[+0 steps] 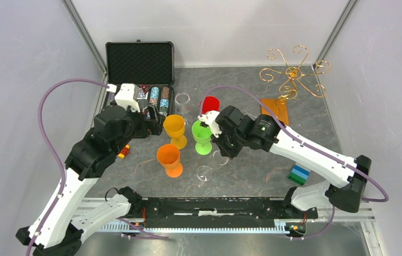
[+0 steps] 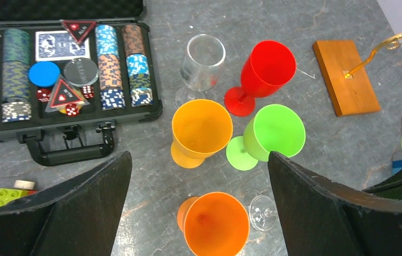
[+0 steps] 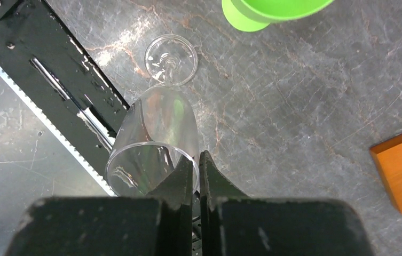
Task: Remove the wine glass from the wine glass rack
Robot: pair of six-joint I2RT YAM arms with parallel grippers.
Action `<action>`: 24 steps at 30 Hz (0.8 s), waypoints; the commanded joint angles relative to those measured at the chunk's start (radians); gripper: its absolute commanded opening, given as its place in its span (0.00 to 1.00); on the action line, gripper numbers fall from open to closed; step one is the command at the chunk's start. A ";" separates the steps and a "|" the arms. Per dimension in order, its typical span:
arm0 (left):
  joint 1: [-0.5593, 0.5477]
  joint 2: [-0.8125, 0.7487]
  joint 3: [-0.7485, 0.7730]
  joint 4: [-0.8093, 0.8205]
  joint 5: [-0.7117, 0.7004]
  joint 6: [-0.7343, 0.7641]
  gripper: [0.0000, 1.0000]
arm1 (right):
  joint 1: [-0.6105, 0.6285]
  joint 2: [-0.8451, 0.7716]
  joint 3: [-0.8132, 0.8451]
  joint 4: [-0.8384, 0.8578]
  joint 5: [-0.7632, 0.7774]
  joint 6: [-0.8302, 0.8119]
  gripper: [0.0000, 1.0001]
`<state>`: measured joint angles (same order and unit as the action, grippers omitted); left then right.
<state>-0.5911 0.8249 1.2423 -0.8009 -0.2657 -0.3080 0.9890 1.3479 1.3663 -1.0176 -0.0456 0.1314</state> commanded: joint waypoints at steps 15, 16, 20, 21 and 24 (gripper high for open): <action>-0.002 -0.051 -0.008 -0.035 -0.078 0.078 1.00 | 0.073 0.176 0.258 -0.100 0.121 -0.031 0.25; -0.001 -0.053 -0.006 -0.037 -0.080 0.078 1.00 | 0.074 0.179 0.262 -0.096 0.118 -0.031 0.26; -0.001 -0.060 -0.003 -0.039 -0.082 0.075 1.00 | 0.074 0.169 0.257 -0.055 0.098 -0.023 0.29; -0.001 -0.060 0.001 -0.042 -0.084 0.071 1.00 | 0.074 0.164 0.250 -0.043 0.101 -0.015 0.28; -0.001 -0.058 0.013 -0.060 -0.094 0.056 1.00 | 0.074 0.147 0.217 0.003 0.105 0.029 0.26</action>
<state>-0.5911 0.7742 1.2274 -0.8394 -0.3298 -0.2756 1.0576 1.5253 1.5841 -1.0916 0.0624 0.1131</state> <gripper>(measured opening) 0.994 0.276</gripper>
